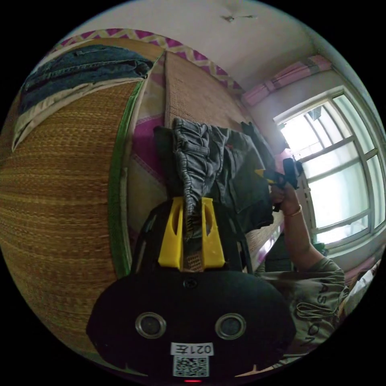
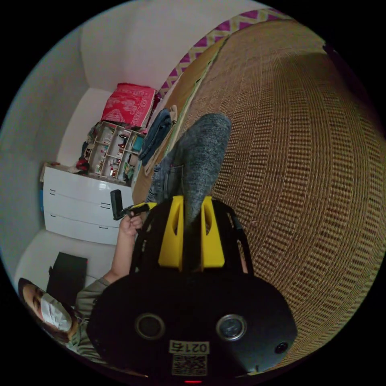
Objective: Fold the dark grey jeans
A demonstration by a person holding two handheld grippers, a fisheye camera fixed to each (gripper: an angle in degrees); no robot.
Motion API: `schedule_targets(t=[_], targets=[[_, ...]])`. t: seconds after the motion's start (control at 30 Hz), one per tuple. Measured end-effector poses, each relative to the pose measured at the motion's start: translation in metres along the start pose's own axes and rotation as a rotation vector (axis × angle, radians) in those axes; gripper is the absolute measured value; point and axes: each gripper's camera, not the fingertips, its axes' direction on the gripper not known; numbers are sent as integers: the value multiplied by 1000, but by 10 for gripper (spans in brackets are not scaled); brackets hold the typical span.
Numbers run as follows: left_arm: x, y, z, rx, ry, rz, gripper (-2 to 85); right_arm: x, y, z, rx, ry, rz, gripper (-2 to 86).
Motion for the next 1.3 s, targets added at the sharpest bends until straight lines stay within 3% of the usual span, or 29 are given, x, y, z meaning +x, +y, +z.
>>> schedule_targets(t=[0.3,0.57,0.73,0.8,0.87,1.07,1.23,1.3], targets=[[16,12,-136,303,129,30,40,-118,-38,-22,9,-23,-272,65],[-11,-47,-280,614,-62,-88,43,-276,-203,52,-10,-68,-497,68],[-102,-85,-271,688,-135,-387,80,-337,-260,106,176,318,-494,130],[-129,-75,-255,613,-140,-459,80,-328,-249,119,162,380,-515,128],[-127,-52,-253,670,-166,-398,77,-305,-229,127,93,392,-518,124],[-10,18,-230,687,-459,-105,45,-222,-90,81,-55,537,-621,119],[141,95,-164,614,-534,215,22,-180,59,-23,114,623,-693,126],[182,124,-137,617,-626,238,15,-170,103,-55,179,645,-693,125]])
